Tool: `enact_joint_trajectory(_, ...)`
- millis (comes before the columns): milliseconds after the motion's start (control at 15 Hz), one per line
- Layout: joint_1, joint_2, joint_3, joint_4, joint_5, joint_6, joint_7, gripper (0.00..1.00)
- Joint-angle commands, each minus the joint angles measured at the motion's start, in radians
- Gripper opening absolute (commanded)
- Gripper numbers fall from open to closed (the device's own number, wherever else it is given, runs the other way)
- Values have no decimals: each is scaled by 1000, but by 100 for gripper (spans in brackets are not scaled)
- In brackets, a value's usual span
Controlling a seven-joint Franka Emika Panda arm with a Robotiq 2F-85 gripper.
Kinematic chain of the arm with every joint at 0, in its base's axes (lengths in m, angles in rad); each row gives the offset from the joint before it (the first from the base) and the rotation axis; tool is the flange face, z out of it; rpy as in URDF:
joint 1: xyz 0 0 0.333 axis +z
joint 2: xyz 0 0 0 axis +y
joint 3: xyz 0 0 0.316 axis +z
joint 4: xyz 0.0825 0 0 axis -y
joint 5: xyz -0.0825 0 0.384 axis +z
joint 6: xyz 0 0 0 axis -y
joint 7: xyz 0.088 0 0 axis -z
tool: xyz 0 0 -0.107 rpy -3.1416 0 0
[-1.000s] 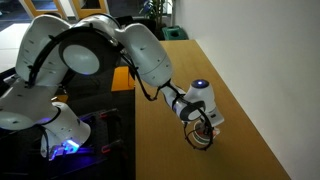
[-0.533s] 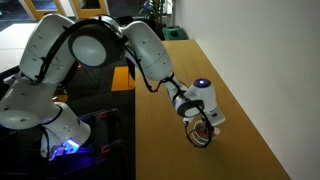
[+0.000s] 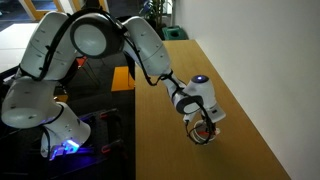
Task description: Put the orange sharpie on the table
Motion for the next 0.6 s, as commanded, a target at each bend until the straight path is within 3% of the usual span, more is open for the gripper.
enact_joint_trajectory(0,89,-80,-77,-114,15,54,-27,5)
enact_joint_trajectory(533,224,-196,-180,-289,91,274,-101,5)
